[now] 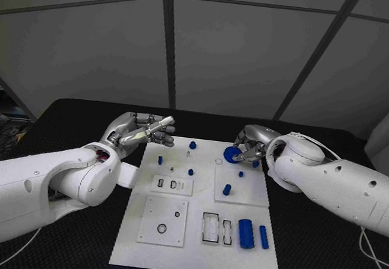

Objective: Assemble the parts on the task board

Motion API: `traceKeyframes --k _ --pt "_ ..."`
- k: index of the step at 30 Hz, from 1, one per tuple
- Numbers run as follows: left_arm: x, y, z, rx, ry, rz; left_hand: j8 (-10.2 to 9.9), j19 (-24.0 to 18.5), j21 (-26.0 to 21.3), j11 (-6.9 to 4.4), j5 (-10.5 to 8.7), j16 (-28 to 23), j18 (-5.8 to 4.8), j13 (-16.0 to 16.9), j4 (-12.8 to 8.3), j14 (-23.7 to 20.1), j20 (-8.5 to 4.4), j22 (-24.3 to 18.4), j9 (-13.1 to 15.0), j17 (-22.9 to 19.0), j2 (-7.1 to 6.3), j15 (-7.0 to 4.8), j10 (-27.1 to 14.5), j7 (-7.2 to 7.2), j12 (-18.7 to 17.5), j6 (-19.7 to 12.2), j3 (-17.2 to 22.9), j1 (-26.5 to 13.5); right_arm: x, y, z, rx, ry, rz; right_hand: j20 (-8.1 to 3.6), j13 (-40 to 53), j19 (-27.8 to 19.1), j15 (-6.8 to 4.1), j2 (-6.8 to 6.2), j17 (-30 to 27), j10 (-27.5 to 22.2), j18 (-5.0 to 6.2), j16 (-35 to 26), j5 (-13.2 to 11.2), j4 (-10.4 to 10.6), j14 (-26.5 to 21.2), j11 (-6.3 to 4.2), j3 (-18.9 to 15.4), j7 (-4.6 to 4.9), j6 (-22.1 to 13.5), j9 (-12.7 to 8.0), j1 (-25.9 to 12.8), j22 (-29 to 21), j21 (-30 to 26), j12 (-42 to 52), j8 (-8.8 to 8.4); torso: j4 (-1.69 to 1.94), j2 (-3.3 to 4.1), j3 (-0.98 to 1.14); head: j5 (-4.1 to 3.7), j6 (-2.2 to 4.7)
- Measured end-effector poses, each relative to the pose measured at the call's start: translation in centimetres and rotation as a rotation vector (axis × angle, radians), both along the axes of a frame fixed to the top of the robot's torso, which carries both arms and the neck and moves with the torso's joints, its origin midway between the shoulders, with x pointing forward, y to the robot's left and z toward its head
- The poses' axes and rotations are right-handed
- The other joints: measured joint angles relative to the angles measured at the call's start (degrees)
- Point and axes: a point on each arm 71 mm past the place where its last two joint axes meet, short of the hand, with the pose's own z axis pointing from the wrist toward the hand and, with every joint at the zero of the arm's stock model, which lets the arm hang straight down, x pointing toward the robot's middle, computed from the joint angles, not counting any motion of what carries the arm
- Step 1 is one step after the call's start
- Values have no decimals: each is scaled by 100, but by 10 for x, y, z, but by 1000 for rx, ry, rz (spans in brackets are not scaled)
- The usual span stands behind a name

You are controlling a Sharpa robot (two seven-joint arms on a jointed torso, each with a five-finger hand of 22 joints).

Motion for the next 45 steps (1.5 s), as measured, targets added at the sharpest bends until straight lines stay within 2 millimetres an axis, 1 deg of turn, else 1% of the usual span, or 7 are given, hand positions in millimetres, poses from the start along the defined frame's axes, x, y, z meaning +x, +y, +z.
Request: traceKeyframes --k 5,7,13,16,21,28,45 --pt "0 0 0 1 6 -3 -24 0 0 0 0 0 0 0 0 0 0 1 0 11 0 0 0 0 0 0 0 0 -9 7 6 14 -48 30 0 8 0 0 1 0 9 -3 20 55 -48 0 -9 61 -1 1 0 -1 26 12 5 -50 0 -5 -5 18 3" --pt "0 0 -1 2 9 -4 -24 0 0 0 0 -23 0 0 0 0 0 6 0 17 0 0 0 0 0 0 0 0 -14 14 11 30 -74 51 -21 28 21 0 0 0 9 -92 24 117 -83 0 -9 95 -1 1 -1 -2 57 12 5 -68 0 -6 -5 20 4" --pt "0 0 -1 2 14 -8 -24 0 0 0 0 -23 0 0 -16 0 0 6 0 17 0 0 0 0 -20 0 -16 0 -26 39 20 70 -142 108 -21 74 21 0 -70 -1 41 -91 24 172 -122 0 1 138 -1 2 -3 -75 107 39 39 -87 0 -3 -5 27 -8" --pt "0 0 -1 2 15 -8 -24 0 0 0 0 -23 0 0 -16 0 0 5 0 24 0 0 0 0 -20 0 -16 0 -29 49 23 81 -169 126 -42 92 42 0 -90 -1 50 -91 23 173 -10 0 -9 261 -2 3 -4 -97 123 39 44 -106 3 -3 -6 33 -16" --pt "0 0 -1 2 15 -9 -24 0 0 0 0 -23 0 0 -16 0 0 5 0 23 0 0 0 0 -20 0 -16 0 -30 70 26 92 -199 154 -42 104 42 0 -84 -1 50 -91 23 194 14 0 -8 286 -2 3 -4 -103 138 39 44 -138 7 -2 -10 53 -24" --pt "0 -1 -1 2 15 -10 -24 0 0 0 0 -23 0 0 -16 0 0 5 0 23 0 0 0 0 -20 0 -16 0 -27 94 24 88 -210 173 -42 103 42 1 -123 -1 70 -89 23 204 38 0 13 310 -2 4 -4 -186 138 60 44 -150 7 1 -12 66 -35" --pt "0 -4 -1 0 14 -13 -23 0 0 0 0 -22 0 0 -16 0 0 4 0 27 23 0 0 0 -20 0 -16 23 -20 118 7 8 -169 194 -42 110 42 1 -176 -1 69 -89 43 178 71 0 13 370 15 24 -4 -239 146 60 44 -205 3 7 -6 88 -85"
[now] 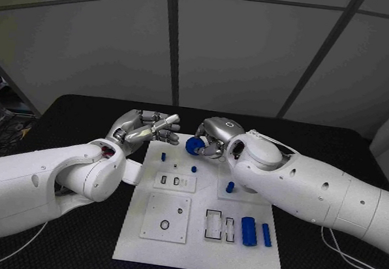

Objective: Assemble the parts on the task board

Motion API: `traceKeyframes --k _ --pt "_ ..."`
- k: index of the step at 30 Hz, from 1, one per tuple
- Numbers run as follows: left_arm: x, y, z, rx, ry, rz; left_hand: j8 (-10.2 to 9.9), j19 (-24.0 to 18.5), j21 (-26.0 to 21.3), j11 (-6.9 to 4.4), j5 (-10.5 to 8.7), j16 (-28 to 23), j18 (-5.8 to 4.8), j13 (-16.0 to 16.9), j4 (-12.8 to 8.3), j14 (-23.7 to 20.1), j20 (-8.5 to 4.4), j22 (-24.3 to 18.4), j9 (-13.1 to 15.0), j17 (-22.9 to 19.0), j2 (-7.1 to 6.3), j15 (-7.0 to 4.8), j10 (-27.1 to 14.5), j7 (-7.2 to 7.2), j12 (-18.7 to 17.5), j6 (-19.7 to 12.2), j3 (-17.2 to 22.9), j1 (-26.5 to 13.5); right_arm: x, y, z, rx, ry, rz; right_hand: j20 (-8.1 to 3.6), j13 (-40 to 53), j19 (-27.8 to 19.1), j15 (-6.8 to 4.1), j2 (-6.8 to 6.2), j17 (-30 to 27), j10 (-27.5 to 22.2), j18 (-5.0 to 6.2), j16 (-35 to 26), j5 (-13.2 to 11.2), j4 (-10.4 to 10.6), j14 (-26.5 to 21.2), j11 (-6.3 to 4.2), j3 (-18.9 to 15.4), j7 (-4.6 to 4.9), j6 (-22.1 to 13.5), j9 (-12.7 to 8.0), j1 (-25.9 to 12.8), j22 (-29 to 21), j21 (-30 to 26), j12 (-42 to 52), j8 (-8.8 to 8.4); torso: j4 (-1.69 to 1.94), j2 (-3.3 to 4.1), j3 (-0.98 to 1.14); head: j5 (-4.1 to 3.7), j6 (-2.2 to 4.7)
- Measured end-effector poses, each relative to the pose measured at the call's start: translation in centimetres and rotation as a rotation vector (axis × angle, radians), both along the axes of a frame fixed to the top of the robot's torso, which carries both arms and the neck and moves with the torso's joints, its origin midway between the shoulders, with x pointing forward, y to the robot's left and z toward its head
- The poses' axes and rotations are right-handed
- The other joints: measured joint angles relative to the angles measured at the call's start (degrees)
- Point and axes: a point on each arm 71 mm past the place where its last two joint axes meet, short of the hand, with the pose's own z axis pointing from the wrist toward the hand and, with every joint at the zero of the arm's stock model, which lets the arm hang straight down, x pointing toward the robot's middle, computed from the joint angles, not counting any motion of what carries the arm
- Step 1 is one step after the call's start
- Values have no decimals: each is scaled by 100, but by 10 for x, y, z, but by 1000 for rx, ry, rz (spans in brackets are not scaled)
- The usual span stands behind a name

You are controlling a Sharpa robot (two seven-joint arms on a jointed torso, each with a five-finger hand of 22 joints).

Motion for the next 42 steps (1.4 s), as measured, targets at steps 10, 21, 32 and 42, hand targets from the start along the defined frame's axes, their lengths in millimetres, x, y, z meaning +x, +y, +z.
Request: traceKeyframes --k 10,21,32,42 --pt "0 -1 0 0 0 0 0 0 0 0 0 -23 0 0 0 0 0 -1 0 6 0 0 0 0 0 0 0 0 1 7 -7 -39 13 9 0 5 0 0 -23 0 0 0 0 -12 0 0 0 0 -6 30 0 -21 -1 0 0 6 -2 -2 3 3 -25" --pt "1 -2 0 -1 0 -1 0 0 0 0 0 -22 0 0 0 0 0 4 0 9 0 0 0 0 0 0 0 0 4 12 -9 -54 9 7 3 19 2 1 -175 0 20 1 0 -66 95 0 20 -32 -26 138 59 -292 -3 0 0 -104 -7 -5 6 9 -31" --pt "1 -1 0 -1 0 0 1 0 0 0 0 -22 0 0 0 0 0 4 0 8 0 0 0 0 0 0 0 0 7 12 -13 -69 18 2 147 -48 19 125 -330 0 -81 1 24 -211 445 -1 208 -372 127 -555 -55 -651 -13 0 -45 -531 -7 -5 5 11 -37" --pt "1 -1 0 -1 0 0 1 0 0 0 0 -22 0 0 0 0 0 3 0 14 0 0 0 0 0 0 0 0 7 7 -15 -85 51 0 189 229 23 166 -232 0 33 1 61 371 1258 -1 175 -918 38 -352 -20 -1393 33 0 186 -475 -8 -7 7 29 -35"
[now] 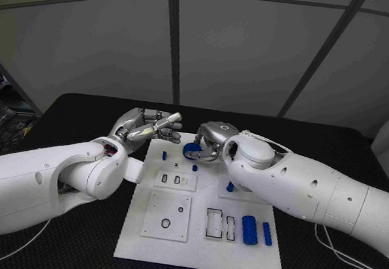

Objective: Assemble the parts on the task board

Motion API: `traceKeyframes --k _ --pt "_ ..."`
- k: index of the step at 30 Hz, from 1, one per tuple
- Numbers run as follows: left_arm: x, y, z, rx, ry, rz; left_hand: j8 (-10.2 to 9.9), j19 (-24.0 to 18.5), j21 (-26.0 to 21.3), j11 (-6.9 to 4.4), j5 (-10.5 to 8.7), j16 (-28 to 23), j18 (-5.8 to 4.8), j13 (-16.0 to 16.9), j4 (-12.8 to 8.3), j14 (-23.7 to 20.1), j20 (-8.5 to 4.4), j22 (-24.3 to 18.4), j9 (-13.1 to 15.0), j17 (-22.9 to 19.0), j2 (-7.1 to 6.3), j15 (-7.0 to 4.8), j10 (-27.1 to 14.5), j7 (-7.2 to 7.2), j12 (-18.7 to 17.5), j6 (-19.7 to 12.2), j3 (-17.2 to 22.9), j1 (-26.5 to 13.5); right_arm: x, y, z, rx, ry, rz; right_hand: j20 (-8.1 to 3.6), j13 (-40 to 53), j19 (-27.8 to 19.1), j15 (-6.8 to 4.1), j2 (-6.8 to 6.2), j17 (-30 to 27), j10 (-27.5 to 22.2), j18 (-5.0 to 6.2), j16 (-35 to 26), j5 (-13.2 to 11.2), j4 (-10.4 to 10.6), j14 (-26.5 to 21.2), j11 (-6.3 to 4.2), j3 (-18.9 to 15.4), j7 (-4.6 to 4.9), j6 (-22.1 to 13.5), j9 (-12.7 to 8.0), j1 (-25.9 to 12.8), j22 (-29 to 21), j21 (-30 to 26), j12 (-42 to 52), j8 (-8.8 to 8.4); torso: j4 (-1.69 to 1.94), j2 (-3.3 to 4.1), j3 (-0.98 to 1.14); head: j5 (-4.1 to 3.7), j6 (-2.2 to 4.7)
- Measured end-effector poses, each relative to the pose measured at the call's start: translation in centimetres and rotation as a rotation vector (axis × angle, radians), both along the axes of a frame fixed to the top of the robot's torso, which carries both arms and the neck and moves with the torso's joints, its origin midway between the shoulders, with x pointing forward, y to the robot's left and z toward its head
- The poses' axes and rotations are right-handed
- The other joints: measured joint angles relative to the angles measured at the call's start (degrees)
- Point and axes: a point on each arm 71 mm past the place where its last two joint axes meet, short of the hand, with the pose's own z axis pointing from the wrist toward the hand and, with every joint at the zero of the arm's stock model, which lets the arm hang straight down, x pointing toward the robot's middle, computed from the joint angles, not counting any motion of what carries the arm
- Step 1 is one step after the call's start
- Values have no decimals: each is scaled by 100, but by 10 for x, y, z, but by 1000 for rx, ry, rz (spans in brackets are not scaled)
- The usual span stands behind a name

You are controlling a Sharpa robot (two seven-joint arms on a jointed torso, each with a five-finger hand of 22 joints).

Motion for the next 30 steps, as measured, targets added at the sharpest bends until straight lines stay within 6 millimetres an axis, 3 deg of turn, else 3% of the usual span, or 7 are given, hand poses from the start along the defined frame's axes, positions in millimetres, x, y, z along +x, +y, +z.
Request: traceKeyframes --k 6,15,21,25,30 --pt "0 1 0 1 0 2 0 0 0 0 0 0 0 0 0 0 0 0 0 0 0 0 0 0 0 0 0 0 -5 -16 5 58 -34 0 -22 0 21 0 54 0 60 0 24 212 -143 0 18 -157 15 54 -1 276 43 0 41 29 -9 -3 10 -3 16" --pt "1 4 0 4 1 8 0 0 0 0 0 0 1 0 0 0 0 -1 0 5 0 0 0 0 0 0 0 0 -21 -82 20 198 -102 -12 -3 -1 -11 -1 93 0 59 1 15 319 -330 0 18 -256 47 22 -14 765 -67 -11 40 -10 -39 -16 20 -55 60" --pt "1 6 -1 6 2 11 -22 0 0 0 0 -24 0 6 -24 0 0 5 0 22 0 0 0 0 0 0 -24 0 -23 -139 21 243 -68 -57 -27 -87 -172 -13 -90 0 -57 1 -46 -249 -702 -12 -12 -368 15 54 -14 1396 -299 -147 -115 -10 -90 -36 42 -83 100" --pt "3 6 -2 7 2 14 -22 0 0 0 0 -24 0 6 -24 0 0 5 0 22 0 0 0 0 0 0 -24 0 -22 -166 20 278 -40 -74 -45 -111 -190 -45 -96 0 -77 0 -62 -294 -767 1 -33 -433 15 53 -14 1537 -326 -149 -144 -10 -124 -44 63 -86 114" --pt "5 3 -3 4 2 11 -22 0 0 0 0 -24 0 6 -24 0 0 5 0 28 0 0 0 0 0 0 -24 0 -18 -189 16 309 -11 -90 -45 -111 -190 -45 -71 0 -77 0 -62 -294 -791 1 -33 -457 15 53 -14 1602 -335 -149 -143 -10 -130 -44 73 -129 120"
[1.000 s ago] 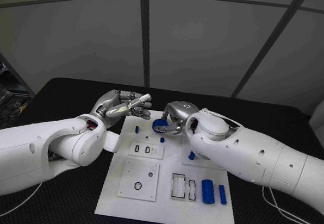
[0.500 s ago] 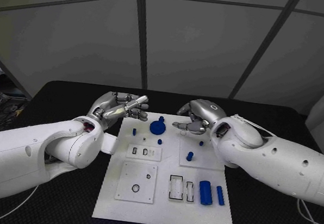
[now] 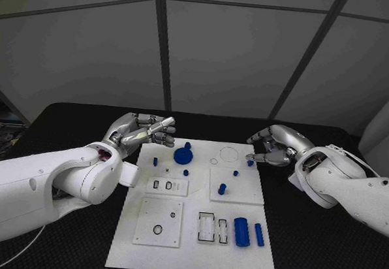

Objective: Assemble the parts on the task board

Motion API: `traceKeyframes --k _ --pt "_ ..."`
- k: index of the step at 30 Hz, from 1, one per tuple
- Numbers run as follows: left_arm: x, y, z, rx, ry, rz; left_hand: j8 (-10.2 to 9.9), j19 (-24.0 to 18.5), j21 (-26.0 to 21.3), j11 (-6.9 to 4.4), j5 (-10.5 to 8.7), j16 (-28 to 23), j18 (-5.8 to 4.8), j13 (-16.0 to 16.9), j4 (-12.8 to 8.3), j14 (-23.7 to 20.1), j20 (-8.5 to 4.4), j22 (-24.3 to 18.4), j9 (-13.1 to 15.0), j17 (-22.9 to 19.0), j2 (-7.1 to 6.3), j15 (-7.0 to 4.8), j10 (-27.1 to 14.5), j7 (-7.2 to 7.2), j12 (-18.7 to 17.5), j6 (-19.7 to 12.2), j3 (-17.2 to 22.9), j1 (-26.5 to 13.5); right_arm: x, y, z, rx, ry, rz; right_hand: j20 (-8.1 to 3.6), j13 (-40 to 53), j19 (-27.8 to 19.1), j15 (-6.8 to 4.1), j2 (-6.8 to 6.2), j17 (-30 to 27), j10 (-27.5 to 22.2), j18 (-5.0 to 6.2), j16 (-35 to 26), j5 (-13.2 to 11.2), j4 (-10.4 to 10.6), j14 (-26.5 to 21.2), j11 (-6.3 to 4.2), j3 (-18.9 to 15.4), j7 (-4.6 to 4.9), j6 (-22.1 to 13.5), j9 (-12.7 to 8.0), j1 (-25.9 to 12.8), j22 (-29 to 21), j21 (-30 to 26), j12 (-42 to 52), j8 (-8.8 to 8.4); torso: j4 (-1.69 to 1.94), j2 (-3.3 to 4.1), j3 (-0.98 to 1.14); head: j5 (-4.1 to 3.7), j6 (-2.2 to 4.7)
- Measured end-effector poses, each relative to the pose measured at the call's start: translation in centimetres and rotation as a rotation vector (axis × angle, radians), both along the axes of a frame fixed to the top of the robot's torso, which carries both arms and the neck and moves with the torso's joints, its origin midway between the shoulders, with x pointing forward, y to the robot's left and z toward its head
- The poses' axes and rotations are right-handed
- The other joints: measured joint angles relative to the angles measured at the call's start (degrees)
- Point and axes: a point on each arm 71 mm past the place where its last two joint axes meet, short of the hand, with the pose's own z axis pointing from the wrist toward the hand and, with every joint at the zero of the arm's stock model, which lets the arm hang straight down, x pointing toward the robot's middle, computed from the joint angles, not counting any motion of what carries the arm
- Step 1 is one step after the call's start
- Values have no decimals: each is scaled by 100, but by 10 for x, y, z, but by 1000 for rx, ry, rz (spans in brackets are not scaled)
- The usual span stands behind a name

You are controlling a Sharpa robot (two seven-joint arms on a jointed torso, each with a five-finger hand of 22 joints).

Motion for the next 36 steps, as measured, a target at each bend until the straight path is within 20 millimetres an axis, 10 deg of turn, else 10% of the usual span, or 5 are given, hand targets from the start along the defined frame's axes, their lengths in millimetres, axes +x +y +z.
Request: traceKeyframes --k 36 --pt "2 2 -3 3 3 8 0 0 22 0 0 -22 0 -1 -16 0 0 3 0 10 0 0 0 0 0 0 -16 0 16 -17 -37 2 130 16 -22 86 -17 -20 232 4 22 -1 0 152 -167 -21 -22 41 -52 278 30 309 68 -29 29 73 1 4 -17 -29 -67"
